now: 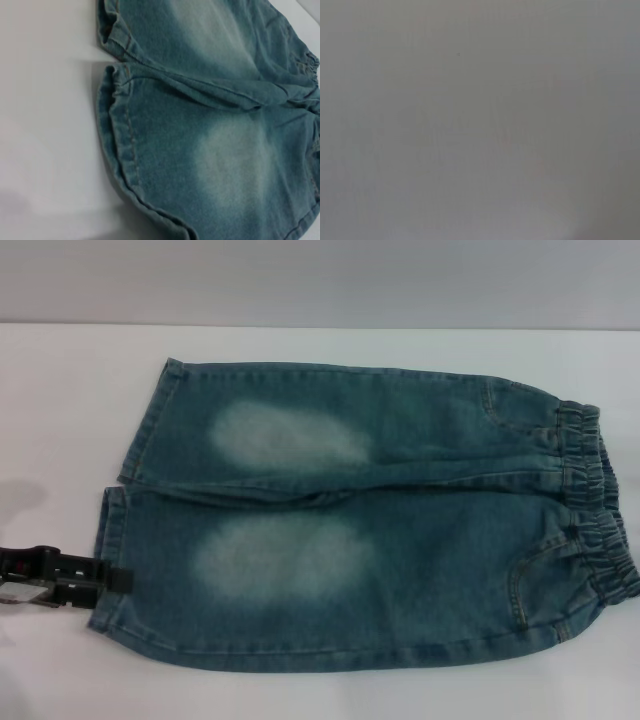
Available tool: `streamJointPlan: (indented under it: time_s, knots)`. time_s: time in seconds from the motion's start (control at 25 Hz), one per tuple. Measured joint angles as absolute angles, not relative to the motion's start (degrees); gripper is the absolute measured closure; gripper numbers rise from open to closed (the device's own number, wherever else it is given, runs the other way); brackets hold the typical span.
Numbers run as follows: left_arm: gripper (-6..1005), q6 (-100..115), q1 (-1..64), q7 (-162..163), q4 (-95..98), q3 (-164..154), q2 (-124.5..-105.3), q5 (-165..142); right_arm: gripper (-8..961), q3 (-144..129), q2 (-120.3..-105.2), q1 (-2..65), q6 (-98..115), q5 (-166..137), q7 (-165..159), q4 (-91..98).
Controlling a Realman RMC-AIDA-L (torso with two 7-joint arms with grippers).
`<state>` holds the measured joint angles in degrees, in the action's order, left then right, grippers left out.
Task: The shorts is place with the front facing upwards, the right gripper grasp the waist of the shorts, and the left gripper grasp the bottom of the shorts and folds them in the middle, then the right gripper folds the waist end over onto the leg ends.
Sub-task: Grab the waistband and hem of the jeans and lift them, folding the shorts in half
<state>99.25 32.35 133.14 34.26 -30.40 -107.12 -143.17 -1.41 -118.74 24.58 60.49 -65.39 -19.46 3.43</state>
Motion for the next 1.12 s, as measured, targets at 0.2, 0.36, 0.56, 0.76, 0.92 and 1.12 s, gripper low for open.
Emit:
streamJointPlan:
  time_s: [0.2,0.36,0.56,0.76,0.92,1.12]
  knots:
    - [169,98.9,32.6,133.1,34.3,-30.7,-107.39,-143.3,204,-1.4,-118.74,24.7,60.5,-65.4,-19.5,3.4]
    - [169,98.9,32.6,133.1,34.3,-30.7,-107.43,-143.5,204,-1.4,-118.74,24.8,60.5,-65.2,-19.5,3.4]
    - [169,99.1,32.3,133.1,34.2,-30.7,-107.32,-143.5,204,-1.4,-118.74,25.0,60.4,-65.1,-19.5,3.4]
    - [169,99.8,32.0,133.0,34.2,-30.8,-106.90,-143.6,204,-1.4,-118.73,25.5,60.4,-65.1,-19.5,3.4]
    - [168,99.8,31.3,132.4,34.2,-31.7,-106.31,-143.6,205,-1.4,-118.76,25.7,60.4,-65.1,-19.5,3.4]
    - [168,99.7,30.4,132.3,34.2,-32.2,-105.90,-143.6,205,-1.4,-118.79,26.2,60.4,-65.1,-19.5,3.1]
